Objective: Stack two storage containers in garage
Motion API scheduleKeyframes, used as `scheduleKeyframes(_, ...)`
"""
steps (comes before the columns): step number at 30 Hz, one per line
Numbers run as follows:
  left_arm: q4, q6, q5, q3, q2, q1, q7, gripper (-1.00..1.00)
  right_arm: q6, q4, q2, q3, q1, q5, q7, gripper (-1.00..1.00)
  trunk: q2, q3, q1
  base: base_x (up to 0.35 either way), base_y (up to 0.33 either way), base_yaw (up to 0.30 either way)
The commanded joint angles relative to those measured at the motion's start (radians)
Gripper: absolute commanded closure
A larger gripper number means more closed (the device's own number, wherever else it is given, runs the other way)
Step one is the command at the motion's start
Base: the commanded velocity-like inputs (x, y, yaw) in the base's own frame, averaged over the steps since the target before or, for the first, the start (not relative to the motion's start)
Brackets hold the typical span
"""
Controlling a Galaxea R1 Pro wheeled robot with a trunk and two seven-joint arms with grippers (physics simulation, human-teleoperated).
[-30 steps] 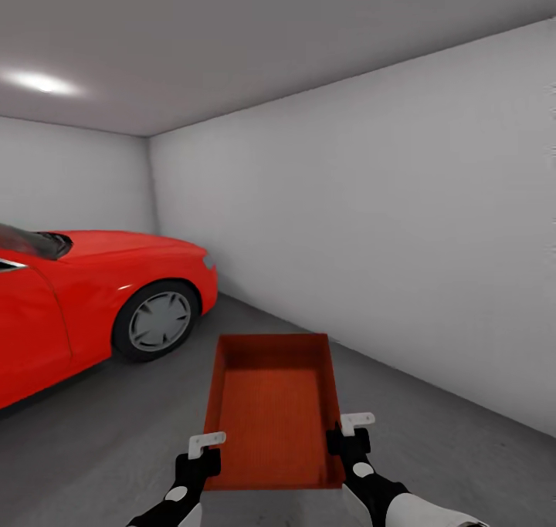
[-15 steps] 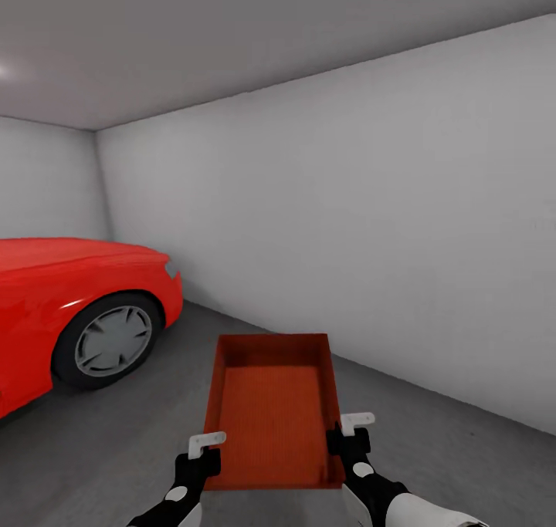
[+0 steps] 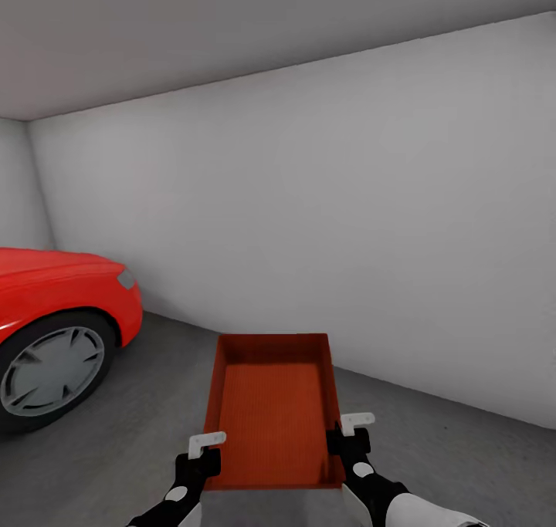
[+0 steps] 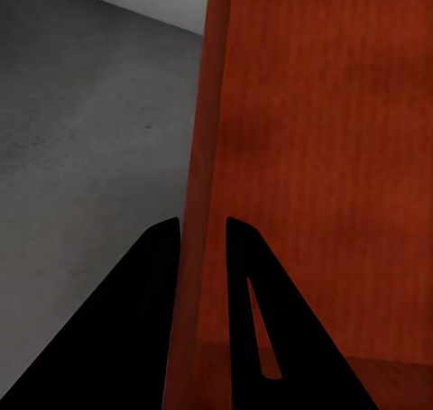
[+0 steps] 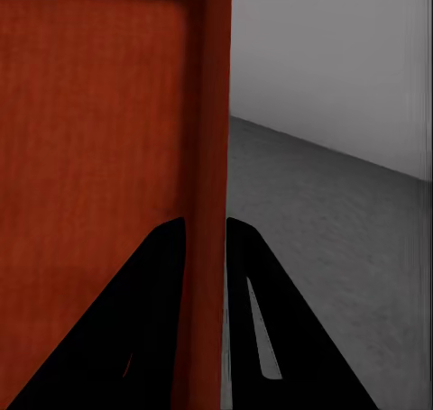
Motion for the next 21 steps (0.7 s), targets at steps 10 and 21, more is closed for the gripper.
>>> scheduleKeyframes(10,-0.003,-0.032,-0.010,0.005,0.000,-0.001,0.012,1.00,0.002,0.003,0.001,-0.048,-0.001,-0.009,0.029,1.00,-0.001,-0.001,0.001,0.321,0.109,-0.280)
scheduleKeyframes(21,-0.003,-0.032,-0.010,0.005,0.000,-0.001,0.012,1.00,0.002,0.003,0.001,-0.048,-0.001,-0.009,0.029,1.00,-0.001,-0.001,0.001,0.321,0.109,-0.281)
